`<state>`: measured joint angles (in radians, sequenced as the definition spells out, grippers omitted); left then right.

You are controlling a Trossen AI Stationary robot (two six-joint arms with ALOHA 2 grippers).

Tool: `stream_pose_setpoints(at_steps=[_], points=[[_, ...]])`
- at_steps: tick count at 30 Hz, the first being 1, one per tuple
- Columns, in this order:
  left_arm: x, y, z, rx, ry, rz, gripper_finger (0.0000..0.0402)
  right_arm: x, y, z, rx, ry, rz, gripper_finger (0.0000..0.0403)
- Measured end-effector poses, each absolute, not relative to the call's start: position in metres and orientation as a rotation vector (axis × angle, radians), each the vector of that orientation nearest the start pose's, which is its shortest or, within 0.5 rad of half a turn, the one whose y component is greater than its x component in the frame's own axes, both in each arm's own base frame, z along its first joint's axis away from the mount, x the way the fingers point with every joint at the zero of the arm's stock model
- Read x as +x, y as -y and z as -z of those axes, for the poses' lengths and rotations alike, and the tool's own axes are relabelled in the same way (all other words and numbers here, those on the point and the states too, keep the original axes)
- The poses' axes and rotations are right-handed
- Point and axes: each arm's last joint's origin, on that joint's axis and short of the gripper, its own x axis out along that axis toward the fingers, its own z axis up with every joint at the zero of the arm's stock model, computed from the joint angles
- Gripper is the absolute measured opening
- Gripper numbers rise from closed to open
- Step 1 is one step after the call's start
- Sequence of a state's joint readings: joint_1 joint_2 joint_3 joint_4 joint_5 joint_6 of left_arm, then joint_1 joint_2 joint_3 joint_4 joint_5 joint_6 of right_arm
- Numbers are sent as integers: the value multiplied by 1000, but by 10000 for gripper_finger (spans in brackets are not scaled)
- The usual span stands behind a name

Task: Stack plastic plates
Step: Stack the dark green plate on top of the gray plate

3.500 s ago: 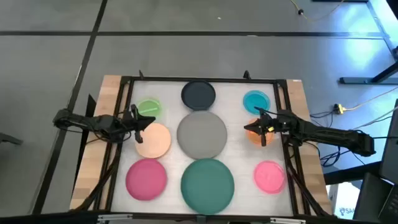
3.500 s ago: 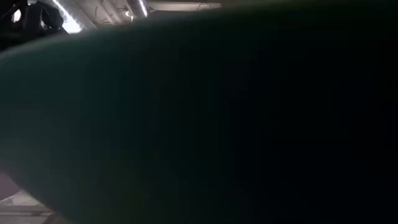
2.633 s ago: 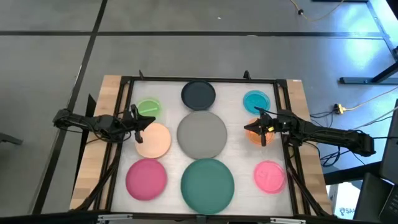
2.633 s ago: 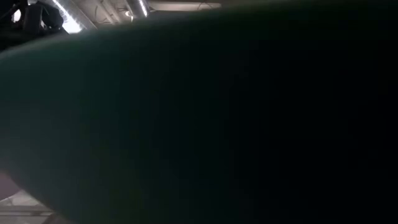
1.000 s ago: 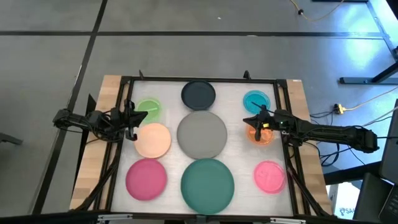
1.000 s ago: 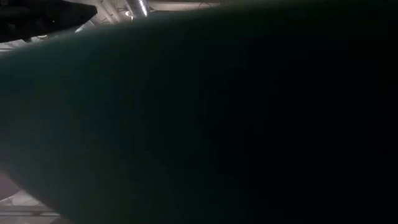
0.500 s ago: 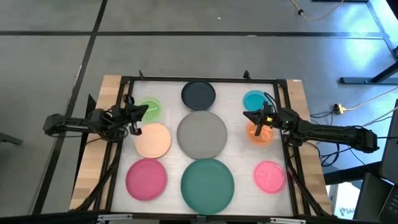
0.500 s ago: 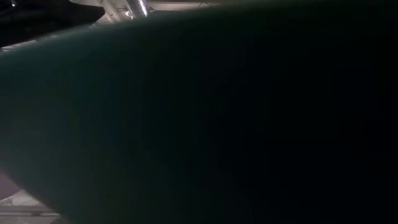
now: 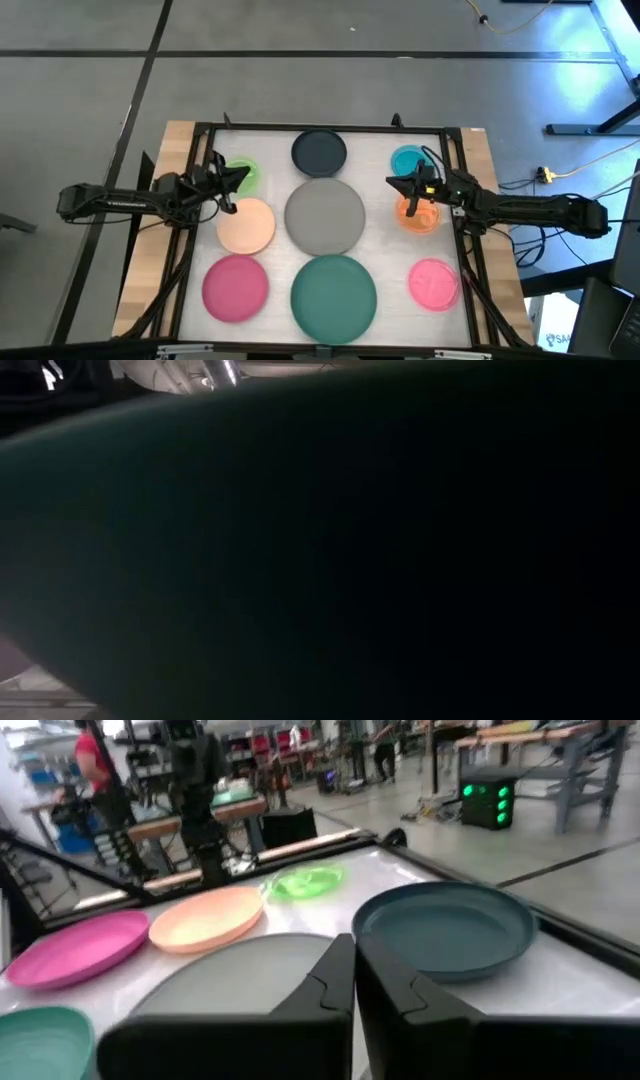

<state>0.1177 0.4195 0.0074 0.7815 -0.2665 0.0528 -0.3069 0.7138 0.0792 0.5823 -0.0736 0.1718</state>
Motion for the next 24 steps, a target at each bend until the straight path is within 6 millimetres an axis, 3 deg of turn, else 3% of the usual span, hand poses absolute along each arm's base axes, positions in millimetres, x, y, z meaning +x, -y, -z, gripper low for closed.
stream_pose_setpoints(at_steps=[4, 13, 18, 24], points=[[118, -22, -202, 8, 366, -386, 11, 159, 36, -176, 155, -85, 129, 7], [121, -21, -210, 6, 387, -366, 11, 199, -5, -187, 43, -130, -58, 7], [122, -18, -211, 31, 394, -260, 11, 225, -23, -196, 12, -240, -140, 7], [118, -19, -219, 66, 482, -316, 11, 247, -46, -206, -6, -402, -199, 7]])
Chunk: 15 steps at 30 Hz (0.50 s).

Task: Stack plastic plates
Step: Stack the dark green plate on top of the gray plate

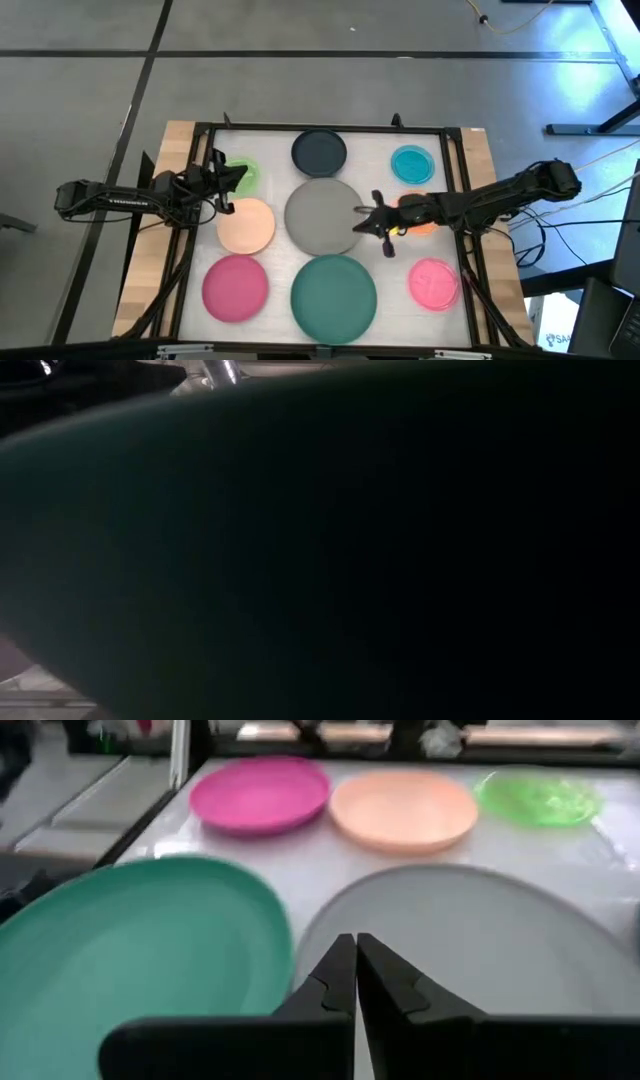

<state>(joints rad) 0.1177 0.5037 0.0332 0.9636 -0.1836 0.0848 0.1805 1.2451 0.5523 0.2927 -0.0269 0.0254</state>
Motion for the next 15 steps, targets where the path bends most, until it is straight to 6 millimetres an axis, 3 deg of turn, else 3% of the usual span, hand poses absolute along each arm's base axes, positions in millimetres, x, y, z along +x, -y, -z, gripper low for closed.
stream_pose_setpoints(at_steps=[5, 10, 15], points=[[118, -19, -219, 102, 474, -297, 11, 262, -62, -213, -35, -465, -200, 7], [118, -19, -219, 149, 468, -326, 11, 270, -66, -212, 7, -552, -138, 13], [118, -19, -219, 151, 473, -316, 11, 271, -68, -209, 74, -644, -154, 71]])
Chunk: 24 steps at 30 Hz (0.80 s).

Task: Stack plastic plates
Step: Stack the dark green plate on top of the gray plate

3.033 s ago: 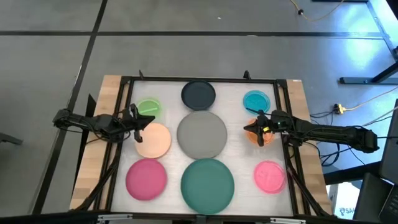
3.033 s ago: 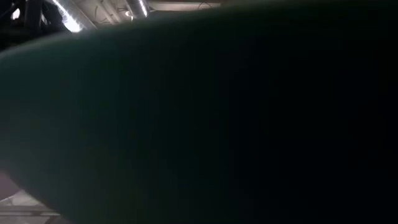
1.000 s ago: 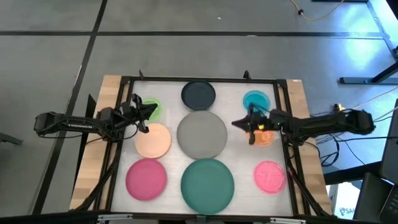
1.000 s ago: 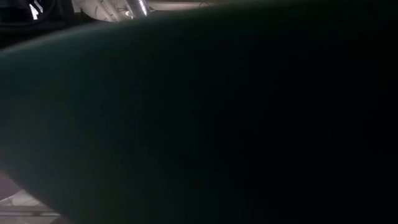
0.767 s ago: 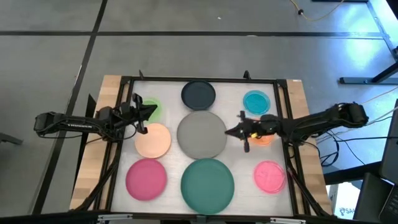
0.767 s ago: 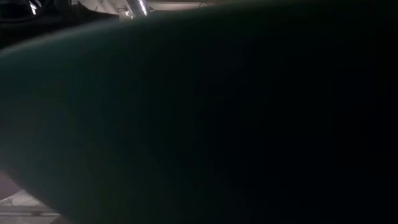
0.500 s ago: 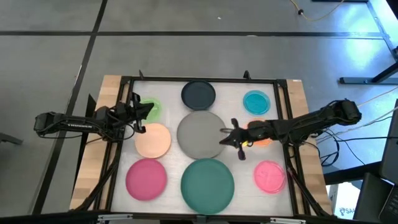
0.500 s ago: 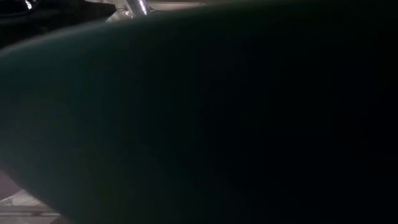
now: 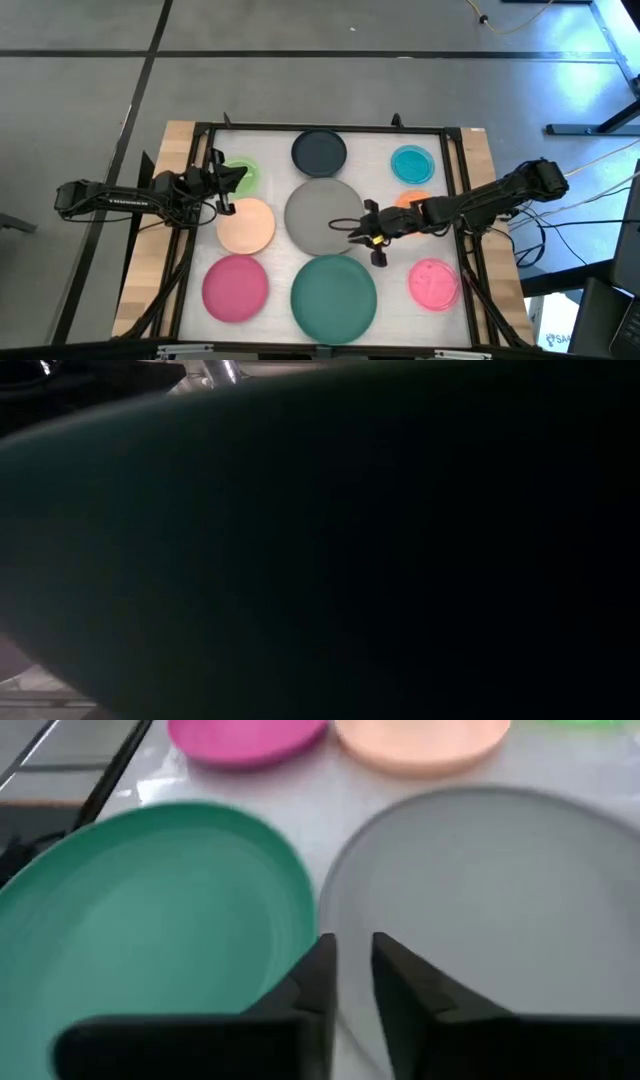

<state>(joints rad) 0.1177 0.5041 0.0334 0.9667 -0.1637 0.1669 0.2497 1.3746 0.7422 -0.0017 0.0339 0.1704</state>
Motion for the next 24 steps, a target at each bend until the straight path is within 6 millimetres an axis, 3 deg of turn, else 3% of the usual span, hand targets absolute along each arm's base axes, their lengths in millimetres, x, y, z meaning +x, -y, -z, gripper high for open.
stream_pose_setpoints(at_steps=[5, 9, 15, 24], points=[[118, -19, -219, 151, 476, -316, 11, 267, -68, -203, 77, -716, -169, 143], [116, -19, -223, 148, 517, -324, 11, 266, -68, -202, 59, -729, -178, 173], [114, -18, -225, 147, 540, -326, 11, 269, -70, -197, 147, -756, -202, 179], [114, -19, -225, 147, 540, -329, 11, 278, -80, -161, 198, -897, -209, 179]])
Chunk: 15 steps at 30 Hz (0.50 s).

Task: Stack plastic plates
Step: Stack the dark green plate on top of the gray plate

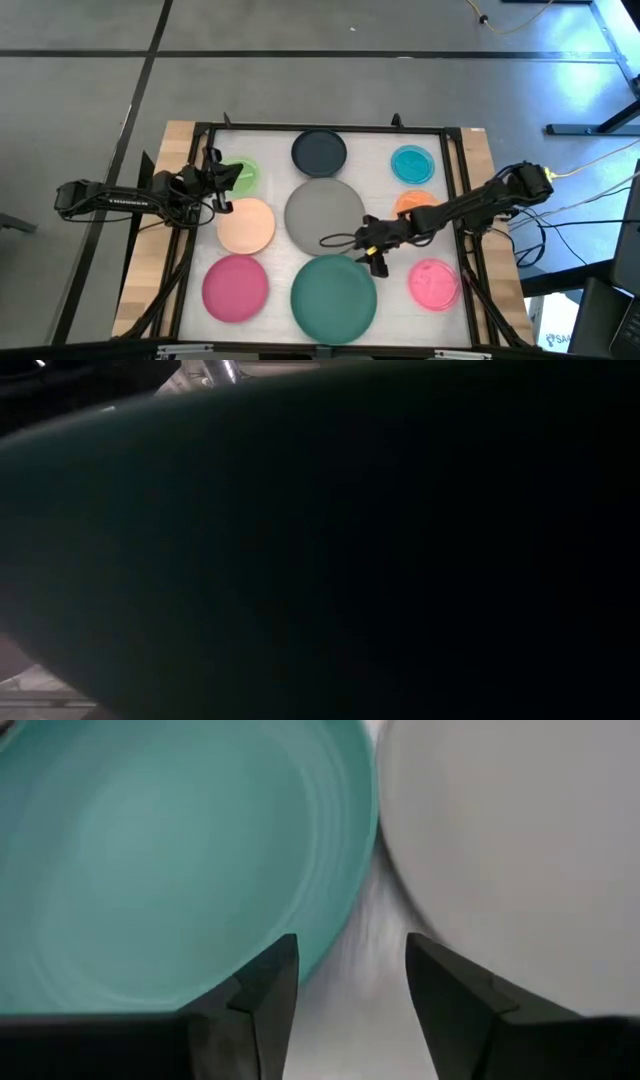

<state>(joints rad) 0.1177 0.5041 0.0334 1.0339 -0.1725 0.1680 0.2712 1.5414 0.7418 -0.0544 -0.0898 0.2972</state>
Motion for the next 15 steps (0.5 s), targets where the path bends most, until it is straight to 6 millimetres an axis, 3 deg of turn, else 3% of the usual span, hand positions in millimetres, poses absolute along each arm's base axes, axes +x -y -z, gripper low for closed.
stream_pose_setpoints(at_steps=[15], points=[[114, -20, -225, 132, 535, -378, 11, 284, -84, -137, 372, -995, -208, 175]])
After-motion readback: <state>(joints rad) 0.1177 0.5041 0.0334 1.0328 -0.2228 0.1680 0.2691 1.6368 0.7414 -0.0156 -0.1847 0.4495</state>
